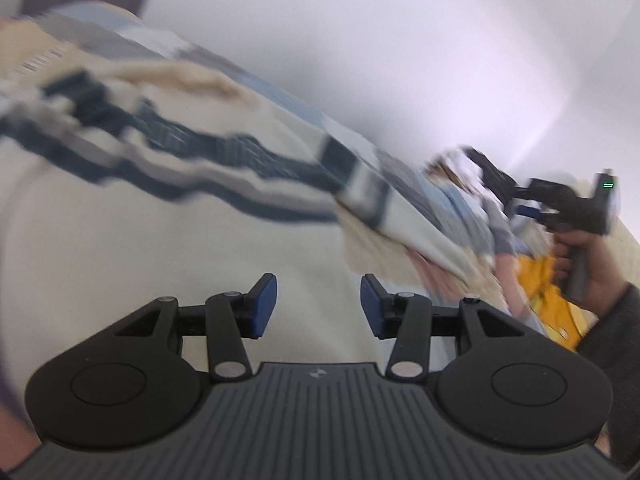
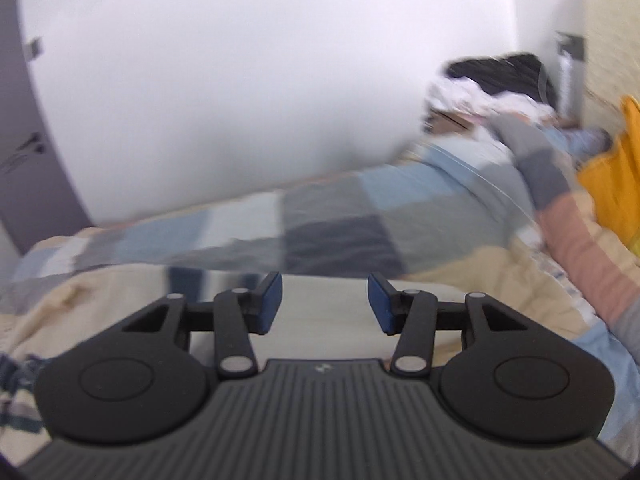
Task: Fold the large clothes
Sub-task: 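Open both grippers and release the blanket, then grasp the blanket edge with the left gripper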
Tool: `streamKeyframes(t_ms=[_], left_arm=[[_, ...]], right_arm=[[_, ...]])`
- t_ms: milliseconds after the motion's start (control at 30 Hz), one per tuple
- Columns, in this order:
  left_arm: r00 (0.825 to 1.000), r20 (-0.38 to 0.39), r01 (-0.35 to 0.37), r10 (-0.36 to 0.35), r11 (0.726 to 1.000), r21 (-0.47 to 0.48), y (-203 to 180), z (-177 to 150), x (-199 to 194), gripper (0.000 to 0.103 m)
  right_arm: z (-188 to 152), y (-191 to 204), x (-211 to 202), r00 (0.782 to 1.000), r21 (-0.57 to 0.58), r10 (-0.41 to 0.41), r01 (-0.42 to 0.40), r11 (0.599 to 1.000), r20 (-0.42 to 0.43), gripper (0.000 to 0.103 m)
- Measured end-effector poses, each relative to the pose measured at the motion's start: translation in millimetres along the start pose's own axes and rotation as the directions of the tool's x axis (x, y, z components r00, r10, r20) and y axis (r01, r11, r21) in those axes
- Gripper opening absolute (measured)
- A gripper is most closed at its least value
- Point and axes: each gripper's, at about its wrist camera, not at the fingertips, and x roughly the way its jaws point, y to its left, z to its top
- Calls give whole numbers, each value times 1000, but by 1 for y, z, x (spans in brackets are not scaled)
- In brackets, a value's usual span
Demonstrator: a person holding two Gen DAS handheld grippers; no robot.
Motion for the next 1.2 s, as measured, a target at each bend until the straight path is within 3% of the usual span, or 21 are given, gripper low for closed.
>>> streamKeyframes(t_ms=[233, 433, 600, 767, 900, 1033, 1133, 1200], left_arm=[[984, 91, -149, 155, 986, -70, 57, 6, -63, 52], [950, 121, -263, 287, 947, -184, 119, 8, -92, 53], [935, 114, -291, 336, 911, -292, 161, 8, -100, 53], [924, 98, -313, 369, 879, -359, 190, 6, -98, 58], [907, 63, -361, 416, 845, -395, 215, 13, -90, 61], [868, 38, -435, 496, 794, -425, 244, 30, -81, 64], [831, 24, -505, 555, 773, -384, 260, 46, -72, 66], [802, 5, -561, 597, 757, -336, 269, 55, -63, 66]], right_arm=[[-9, 132, -54, 974, -106, 226, -226, 968, -10, 50], [-42, 224, -77, 919, -102, 385, -393, 914, -86, 50], [-90, 280, -87, 879, -106, 459, -472, 875, -129, 50], [-148, 296, -70, 863, -103, 472, -494, 863, -181, 50], [-193, 290, -44, 871, -122, 426, -463, 878, -246, 50], [-224, 276, -25, 873, -113, 377, -427, 897, -309, 50], [-226, 266, -14, 862, -83, 382, -430, 899, -333, 50], [-227, 263, -9, 872, -78, 367, -411, 908, -324, 76]])
